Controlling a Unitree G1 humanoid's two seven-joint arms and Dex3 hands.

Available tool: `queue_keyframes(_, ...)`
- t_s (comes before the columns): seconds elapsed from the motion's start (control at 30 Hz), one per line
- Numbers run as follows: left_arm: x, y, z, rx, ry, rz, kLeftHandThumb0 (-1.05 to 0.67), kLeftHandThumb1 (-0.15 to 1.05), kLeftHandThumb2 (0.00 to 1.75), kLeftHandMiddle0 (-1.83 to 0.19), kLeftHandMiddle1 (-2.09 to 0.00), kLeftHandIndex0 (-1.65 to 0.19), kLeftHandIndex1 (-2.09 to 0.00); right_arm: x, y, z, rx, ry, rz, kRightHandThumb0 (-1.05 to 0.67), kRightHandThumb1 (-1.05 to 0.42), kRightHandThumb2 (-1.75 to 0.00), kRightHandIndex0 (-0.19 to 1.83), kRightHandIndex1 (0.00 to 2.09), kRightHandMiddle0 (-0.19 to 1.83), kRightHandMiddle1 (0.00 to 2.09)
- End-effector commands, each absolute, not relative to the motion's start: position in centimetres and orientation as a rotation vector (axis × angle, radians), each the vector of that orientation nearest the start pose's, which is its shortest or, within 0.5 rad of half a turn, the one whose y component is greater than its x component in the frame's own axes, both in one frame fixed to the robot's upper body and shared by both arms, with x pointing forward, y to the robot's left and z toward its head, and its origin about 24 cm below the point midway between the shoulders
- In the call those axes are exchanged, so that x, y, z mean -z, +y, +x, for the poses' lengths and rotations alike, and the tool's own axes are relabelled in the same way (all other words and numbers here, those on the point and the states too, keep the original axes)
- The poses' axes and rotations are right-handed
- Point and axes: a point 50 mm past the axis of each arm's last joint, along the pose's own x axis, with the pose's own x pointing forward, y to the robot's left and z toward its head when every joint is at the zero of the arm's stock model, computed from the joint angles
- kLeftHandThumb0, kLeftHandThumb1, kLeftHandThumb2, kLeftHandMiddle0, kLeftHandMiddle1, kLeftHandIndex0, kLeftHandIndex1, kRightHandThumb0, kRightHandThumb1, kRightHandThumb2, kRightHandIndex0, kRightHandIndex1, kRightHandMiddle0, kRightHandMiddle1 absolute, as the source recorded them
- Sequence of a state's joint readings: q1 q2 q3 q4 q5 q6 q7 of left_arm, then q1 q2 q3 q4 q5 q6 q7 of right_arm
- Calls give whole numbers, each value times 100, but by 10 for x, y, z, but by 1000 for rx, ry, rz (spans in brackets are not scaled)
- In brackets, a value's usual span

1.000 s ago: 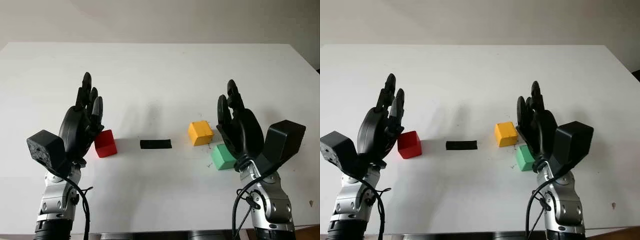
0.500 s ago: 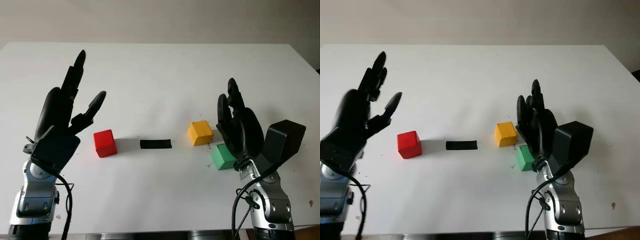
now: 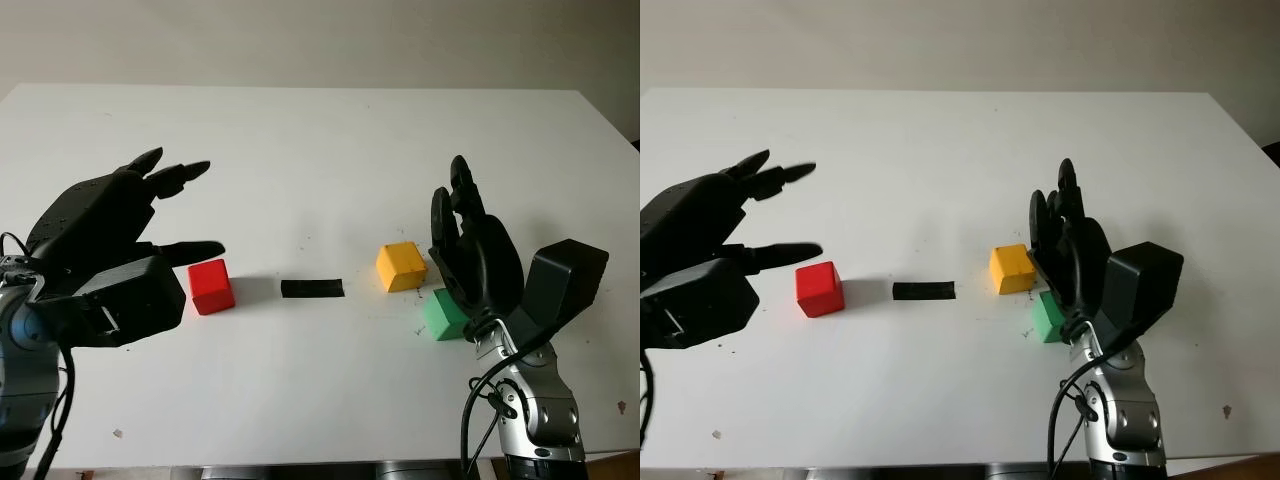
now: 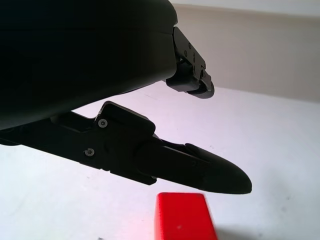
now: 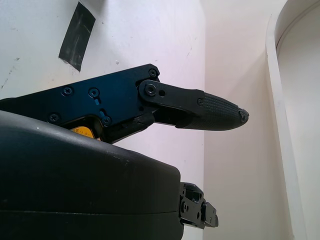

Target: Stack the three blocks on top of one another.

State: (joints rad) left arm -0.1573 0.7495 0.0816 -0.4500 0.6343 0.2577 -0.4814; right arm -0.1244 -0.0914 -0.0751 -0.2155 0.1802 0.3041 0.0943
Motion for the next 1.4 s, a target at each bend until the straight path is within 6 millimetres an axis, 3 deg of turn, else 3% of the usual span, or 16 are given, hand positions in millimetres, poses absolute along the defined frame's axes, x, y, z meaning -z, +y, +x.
queue_keyframes(0.0,-202,229,258,122,-117,1441,-90,103,7,-10,-7,-43,-12,-103,-163,273,-104,-64,77,-65,-105,-61,-19,0,-19,3)
queue_keyframes(0.4,-199,223,263,180,14,1587,-95,105,8,-3,-4,-33,-7,-102,-162,273,-101,-54,80,-69,-105,-59,-19,0,-19,4)
queue_keyframes(1.03,-177,215,263,296,118,1658,-92,105,9,0,-5,-36,-8,-102,-163,272,-109,-58,83,-68,-105,-59,-19,0,-19,2)
queue_keyframes(1.27,-170,212,263,261,120,1742,-87,105,10,-3,-6,-46,-15,-102,-163,272,-112,-61,85,-68,-105,-58,-19,0,-19,1)
queue_keyframes(1.3,-169,211,263,258,117,1750,-87,105,9,-5,-6,-40,-34,-102,-164,272,-115,-63,85,-68,-105,-59,-19,0,-19,0)
queue_keyframes(1.37,-167,211,262,250,107,1770,-85,105,9,-9,-6,-7,-118,-102,-164,272,-115,-63,84,-68,-105,-59,-19,0,-19,0)
